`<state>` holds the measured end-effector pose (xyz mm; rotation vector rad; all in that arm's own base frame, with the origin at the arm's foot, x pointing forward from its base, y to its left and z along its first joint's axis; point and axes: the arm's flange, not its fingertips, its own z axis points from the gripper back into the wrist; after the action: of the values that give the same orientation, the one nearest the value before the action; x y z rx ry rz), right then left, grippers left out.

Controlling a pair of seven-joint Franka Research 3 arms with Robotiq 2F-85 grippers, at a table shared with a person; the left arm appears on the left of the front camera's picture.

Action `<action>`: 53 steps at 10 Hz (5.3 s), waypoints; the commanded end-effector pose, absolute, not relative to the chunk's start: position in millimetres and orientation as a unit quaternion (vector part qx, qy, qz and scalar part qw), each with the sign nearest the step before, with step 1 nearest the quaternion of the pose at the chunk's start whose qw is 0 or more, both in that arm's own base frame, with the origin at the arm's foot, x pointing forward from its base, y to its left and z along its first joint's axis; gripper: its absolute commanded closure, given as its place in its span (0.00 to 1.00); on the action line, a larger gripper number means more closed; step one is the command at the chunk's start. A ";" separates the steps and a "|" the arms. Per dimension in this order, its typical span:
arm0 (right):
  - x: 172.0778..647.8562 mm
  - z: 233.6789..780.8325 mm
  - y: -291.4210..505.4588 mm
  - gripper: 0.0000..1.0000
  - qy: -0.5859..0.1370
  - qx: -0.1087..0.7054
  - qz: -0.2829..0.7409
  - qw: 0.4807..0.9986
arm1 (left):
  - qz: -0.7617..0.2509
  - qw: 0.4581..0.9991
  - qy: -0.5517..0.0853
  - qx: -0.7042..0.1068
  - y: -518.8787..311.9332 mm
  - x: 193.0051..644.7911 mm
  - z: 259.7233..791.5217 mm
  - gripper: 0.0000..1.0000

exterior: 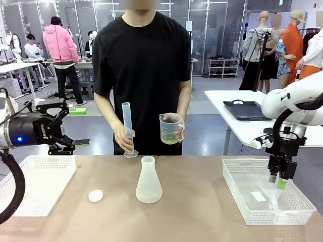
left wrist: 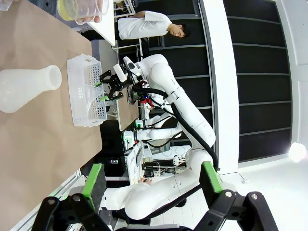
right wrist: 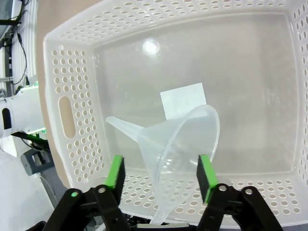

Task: Prepare the solutions needed for the experiment.
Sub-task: Pick up the Plastic Funnel and insert it into the Big flask.

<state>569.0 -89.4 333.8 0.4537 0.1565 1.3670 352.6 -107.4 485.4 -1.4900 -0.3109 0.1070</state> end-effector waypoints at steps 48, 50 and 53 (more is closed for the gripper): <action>447.5 541.0 312.0 0.96 -0.272 -0.091 0.911 0.297 | 0.057 0.714 -0.137 -0.685 -110.0 350.7 487.5 0.00; 444.8 532.4 321.8 0.96 -0.282 -0.093 0.912 0.285 | 0.057 0.714 -0.137 -0.685 -110.0 350.7 487.5 0.00; 448.1 518.0 329.1 0.96 -0.267 -0.097 0.916 0.285 | 0.057 0.714 -0.137 -0.685 -110.0 350.7 487.5 0.00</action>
<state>446.0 331.1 525.5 -0.2434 -0.6923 2.4276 352.7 -107.2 485.3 -1.4886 -0.3112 0.1074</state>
